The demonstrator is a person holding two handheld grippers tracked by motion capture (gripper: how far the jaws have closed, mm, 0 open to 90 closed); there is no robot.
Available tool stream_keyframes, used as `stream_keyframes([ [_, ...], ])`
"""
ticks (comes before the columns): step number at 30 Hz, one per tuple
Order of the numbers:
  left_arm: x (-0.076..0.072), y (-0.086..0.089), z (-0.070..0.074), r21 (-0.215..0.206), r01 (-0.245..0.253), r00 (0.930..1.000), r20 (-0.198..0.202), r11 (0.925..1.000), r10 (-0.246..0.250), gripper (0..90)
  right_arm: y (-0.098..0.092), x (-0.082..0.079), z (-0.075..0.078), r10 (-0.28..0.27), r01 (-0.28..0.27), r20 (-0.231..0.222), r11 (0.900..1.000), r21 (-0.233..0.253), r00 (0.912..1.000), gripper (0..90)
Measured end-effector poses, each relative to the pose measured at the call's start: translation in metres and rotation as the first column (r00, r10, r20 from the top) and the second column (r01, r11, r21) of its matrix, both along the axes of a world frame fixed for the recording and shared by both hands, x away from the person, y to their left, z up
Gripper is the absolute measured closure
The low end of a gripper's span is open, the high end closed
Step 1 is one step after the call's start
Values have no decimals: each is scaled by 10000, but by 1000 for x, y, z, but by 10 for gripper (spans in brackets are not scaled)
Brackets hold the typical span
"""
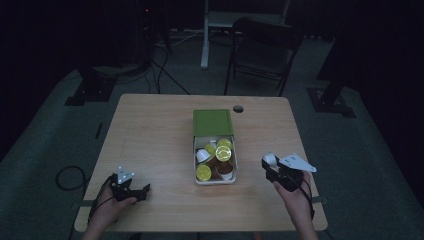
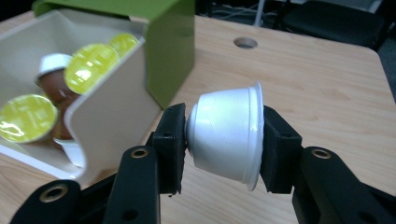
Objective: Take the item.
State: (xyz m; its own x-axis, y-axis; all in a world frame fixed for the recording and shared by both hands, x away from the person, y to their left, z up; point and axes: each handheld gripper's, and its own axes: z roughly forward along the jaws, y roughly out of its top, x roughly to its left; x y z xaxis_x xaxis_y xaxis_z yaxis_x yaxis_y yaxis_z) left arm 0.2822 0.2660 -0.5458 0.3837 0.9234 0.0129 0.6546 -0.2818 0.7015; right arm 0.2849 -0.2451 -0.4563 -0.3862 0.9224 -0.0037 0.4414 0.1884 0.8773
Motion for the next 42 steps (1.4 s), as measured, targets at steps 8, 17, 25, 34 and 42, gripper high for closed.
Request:
stream_keyframes([
  [8,0,0,0,-4,0,10000,1,10000,0,102,-13,-2,-16,-417,413,-234,9990,-177,9989,572],
  [17,0,0,0,-8,0,10000,6,10000,0,102,-25,1,-34,-649,636,-396,9974,-337,9971,572],
  [25,0,0,0,-11,-2,10000,3,10000,2,103,-37,5,-55,-964,925,-628,9938,-622,9934,571],
  [34,0,0,0,-9,0,10000,4,10000,0,103,-45,10,-70,-1338,1238,-971,9869,-1034,9862,571],
  [42,0,0,0,-14,-4,10000,8,10000,4,103,-50,13,-79,-1384,1272,-1291,9876,-918,9819,569],
])
